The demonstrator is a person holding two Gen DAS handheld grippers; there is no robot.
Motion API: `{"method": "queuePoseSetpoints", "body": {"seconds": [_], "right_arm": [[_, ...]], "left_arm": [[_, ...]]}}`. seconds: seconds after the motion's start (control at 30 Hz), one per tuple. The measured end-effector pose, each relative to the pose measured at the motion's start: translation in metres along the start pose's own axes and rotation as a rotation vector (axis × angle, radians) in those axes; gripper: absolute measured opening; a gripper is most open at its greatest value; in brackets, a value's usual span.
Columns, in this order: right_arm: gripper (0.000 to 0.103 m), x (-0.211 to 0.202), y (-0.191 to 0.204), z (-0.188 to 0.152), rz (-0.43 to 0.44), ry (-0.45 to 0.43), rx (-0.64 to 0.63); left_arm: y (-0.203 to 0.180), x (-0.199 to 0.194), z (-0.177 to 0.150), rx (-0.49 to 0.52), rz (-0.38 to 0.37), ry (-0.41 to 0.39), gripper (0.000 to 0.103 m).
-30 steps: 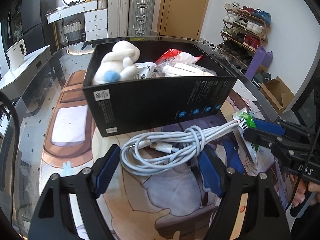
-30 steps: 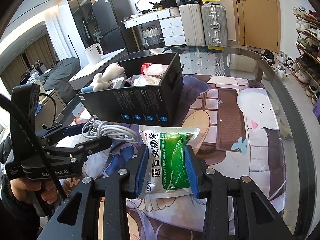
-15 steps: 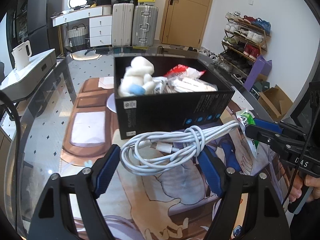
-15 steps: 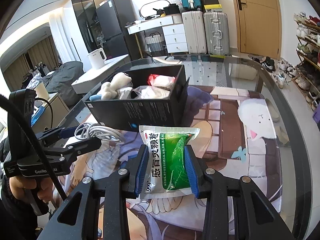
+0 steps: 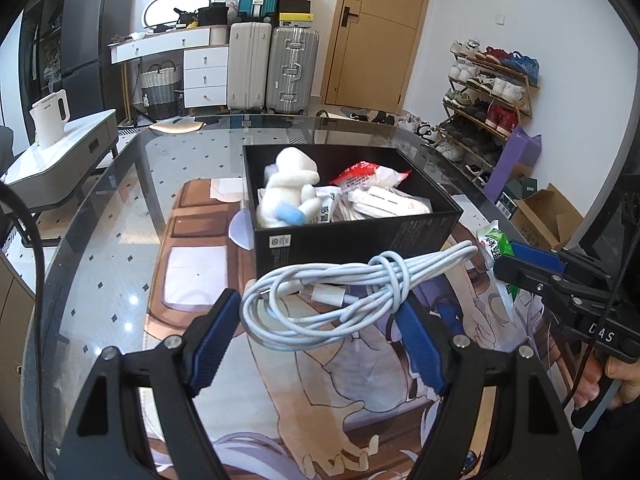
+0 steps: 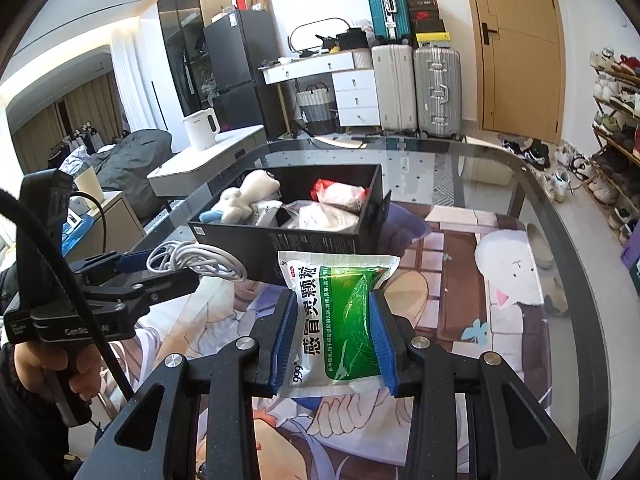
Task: Organize soft objects
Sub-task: 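Lift and carry the cable coil and green packet over the box with both grippers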
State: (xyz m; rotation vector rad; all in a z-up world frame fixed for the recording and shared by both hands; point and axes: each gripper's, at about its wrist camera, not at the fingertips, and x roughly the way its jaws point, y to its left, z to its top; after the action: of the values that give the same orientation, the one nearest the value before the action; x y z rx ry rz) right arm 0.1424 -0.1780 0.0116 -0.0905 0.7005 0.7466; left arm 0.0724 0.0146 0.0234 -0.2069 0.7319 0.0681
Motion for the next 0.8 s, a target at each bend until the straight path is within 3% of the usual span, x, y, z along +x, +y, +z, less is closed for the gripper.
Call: {"method": "queuePoseSetpoints", "body": {"seconds": [0.8], "right_arm": [[0.037, -0.002, 0.033, 0.038, -0.005, -0.035, -0.079]], "left_arm": [[0.008, -0.013, 0.034, 0.011, -0.030, -0.058, 0.078]]}}
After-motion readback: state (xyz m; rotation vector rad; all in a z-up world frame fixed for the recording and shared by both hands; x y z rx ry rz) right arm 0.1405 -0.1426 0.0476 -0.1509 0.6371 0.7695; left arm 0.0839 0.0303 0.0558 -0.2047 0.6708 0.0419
